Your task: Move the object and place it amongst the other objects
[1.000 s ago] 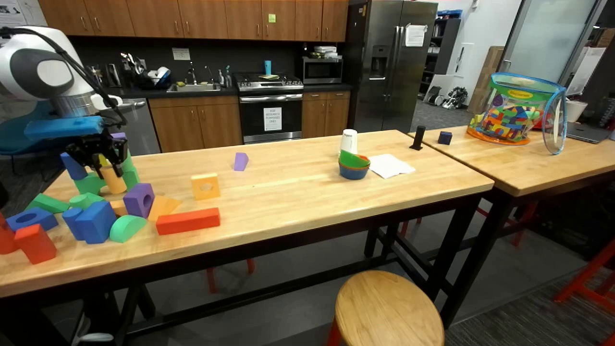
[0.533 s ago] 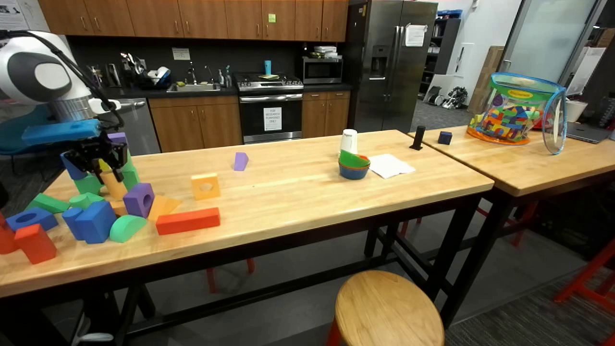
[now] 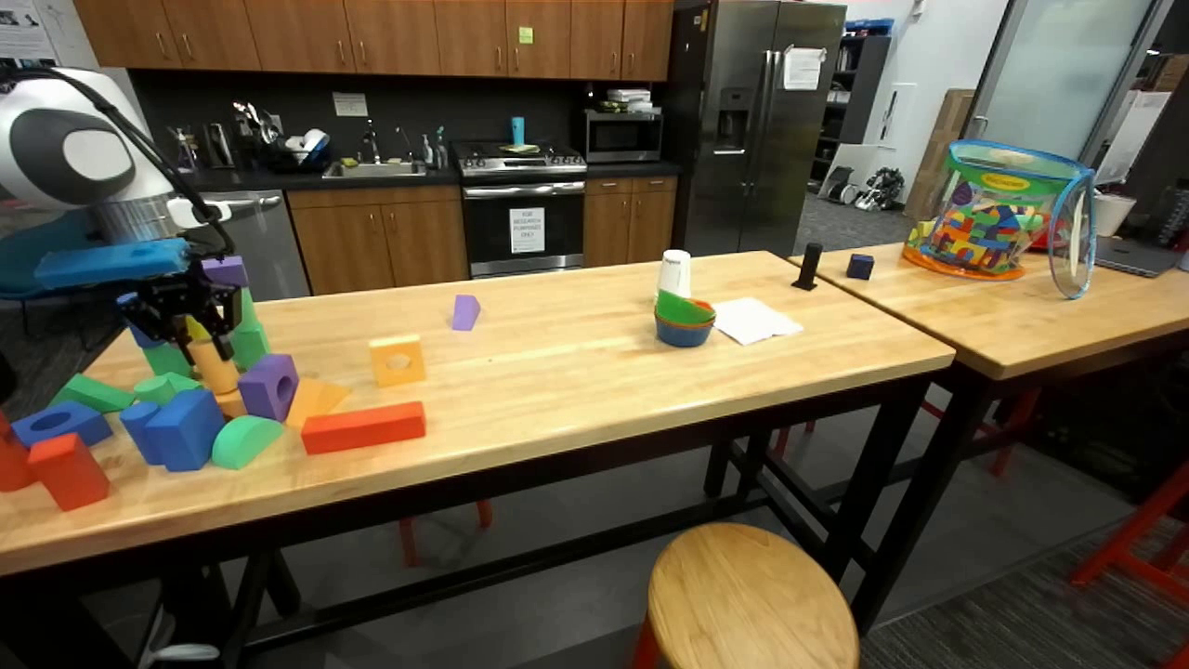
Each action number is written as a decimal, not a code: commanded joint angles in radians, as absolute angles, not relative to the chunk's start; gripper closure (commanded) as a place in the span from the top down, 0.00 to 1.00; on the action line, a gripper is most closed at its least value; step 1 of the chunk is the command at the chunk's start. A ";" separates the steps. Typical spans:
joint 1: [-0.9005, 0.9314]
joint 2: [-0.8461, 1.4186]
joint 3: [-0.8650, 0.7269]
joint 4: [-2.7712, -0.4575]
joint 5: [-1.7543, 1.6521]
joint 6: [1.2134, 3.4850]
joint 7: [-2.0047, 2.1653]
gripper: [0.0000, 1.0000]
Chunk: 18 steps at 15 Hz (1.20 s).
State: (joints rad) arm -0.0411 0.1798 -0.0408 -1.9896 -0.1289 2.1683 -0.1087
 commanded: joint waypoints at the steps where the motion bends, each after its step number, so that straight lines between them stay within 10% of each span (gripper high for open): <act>1: -0.038 0.153 -0.035 -2.019 -0.115 2.162 -0.095 0.61; 3: -0.037 0.155 -0.035 -2.015 -0.117 2.151 -0.089 0.70; 4: -0.040 0.180 -0.038 -1.996 -0.128 2.163 -0.105 0.52; 7: -0.040 0.180 -0.038 -1.999 -0.128 2.162 -0.103 0.70; 18: -0.040 0.180 -0.037 -1.999 -0.128 2.162 -0.101 0.70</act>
